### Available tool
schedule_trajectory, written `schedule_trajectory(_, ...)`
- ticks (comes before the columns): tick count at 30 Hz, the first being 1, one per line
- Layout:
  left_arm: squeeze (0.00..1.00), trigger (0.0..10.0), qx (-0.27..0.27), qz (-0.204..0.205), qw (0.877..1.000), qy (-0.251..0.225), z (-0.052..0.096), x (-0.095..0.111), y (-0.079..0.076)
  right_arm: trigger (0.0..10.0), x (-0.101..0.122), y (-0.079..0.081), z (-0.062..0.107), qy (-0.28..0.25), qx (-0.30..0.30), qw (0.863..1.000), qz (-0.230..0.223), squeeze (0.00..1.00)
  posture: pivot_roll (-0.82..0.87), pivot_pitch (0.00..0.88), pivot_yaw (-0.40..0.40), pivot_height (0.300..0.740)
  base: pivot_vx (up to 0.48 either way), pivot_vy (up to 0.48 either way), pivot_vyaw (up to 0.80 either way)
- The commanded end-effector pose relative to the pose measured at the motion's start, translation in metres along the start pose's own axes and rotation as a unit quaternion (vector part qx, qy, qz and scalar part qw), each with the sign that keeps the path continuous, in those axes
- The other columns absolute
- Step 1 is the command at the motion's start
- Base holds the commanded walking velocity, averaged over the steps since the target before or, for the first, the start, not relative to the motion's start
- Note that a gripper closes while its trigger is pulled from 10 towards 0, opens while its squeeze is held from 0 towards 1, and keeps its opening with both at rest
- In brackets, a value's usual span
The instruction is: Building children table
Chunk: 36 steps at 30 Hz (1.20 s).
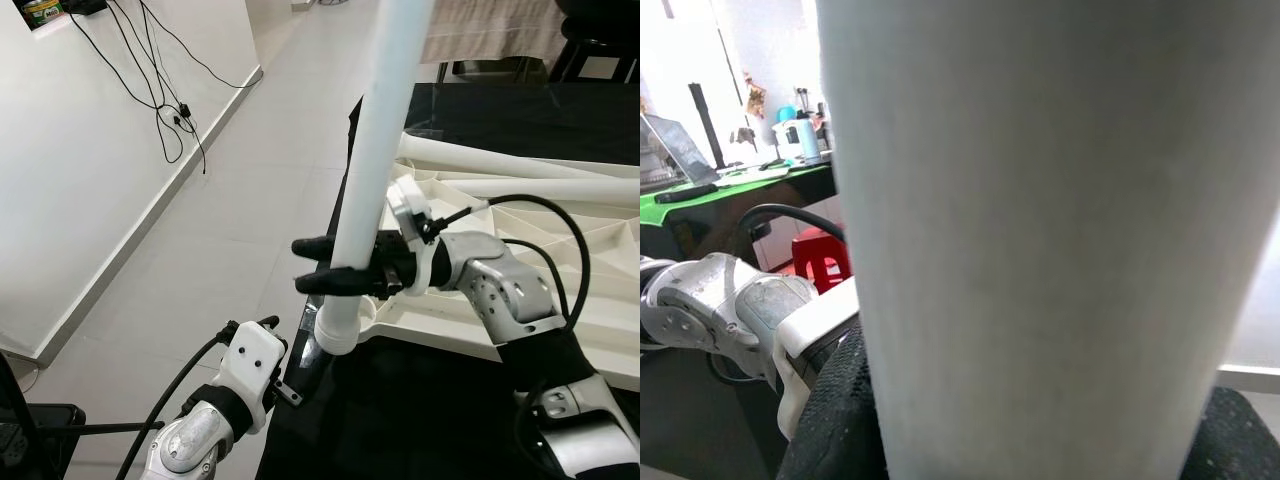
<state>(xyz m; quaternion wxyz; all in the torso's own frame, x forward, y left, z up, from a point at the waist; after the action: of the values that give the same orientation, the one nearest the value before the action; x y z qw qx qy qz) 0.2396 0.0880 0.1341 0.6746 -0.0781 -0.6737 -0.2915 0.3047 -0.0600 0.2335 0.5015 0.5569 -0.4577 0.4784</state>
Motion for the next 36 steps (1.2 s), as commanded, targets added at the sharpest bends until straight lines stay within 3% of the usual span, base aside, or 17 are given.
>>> schedule_trajectory(1, 0.00, 10.0, -0.005, 0.000, 1.000, 0.002, 0.001, 0.000, -0.001, 10.0, -0.005, 0.006, -0.009, 0.011, 0.025, 1.000, 0.001, 0.00, -0.03, 0.174, 0.082, 0.740, 0.000, 0.000, 0.00)
schedule_trajectory(11, 0.00, 10.0, -0.020, -0.007, 1.000, -0.002, 0.001, 0.004, -0.005, 10.0, -0.005, 0.010, -0.016, 0.016, 0.052, 0.998, -0.009, 0.00, -0.03, 0.188, 0.081, 0.740, 0.000, 0.000, 0.00)
schedule_trajectory(18, 0.00, 10.0, -0.025, -0.001, 1.000, 0.001, 0.010, 0.006, -0.010, 10.0, -0.001, 0.007, -0.021, 0.015, 0.055, 0.998, -0.003, 0.00, -0.02, 0.207, 0.088, 0.740, 0.000, 0.000, 0.00)
schedule_trajectory(29, 0.00, 10.0, -0.038, 0.010, 0.999, -0.003, 0.021, 0.014, -0.018, 10.0, 0.004, 0.004, -0.013, 0.028, 0.064, 0.998, -0.008, 0.00, 0.01, 0.264, 0.089, 0.740, 0.000, 0.000, 0.00)
schedule_trajectory(36, 0.00, 10.0, -0.053, 0.002, 0.999, -0.005, 0.024, 0.019, -0.022, 10.0, 0.012, -0.010, -0.023, 0.001, 0.020, 1.000, 0.012, 0.00, 0.03, 0.284, 0.097, 0.740, 0.000, 0.000, 0.00)
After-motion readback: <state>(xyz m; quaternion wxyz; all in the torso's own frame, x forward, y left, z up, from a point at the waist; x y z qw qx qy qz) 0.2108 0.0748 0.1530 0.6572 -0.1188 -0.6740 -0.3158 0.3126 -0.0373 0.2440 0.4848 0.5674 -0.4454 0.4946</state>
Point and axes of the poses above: a point about 5 cm out from each wrist's last joint towards the gripper, its own z axis pointing back from the gripper into the wrist, its own x axis along the axis of the wrist's last joint, y = z × x, the point moved 4 cm from there along -z, pointing out of the wrist towards the gripper, and after that the axes turned 9 degrees about -z, right-handed, at the moved point
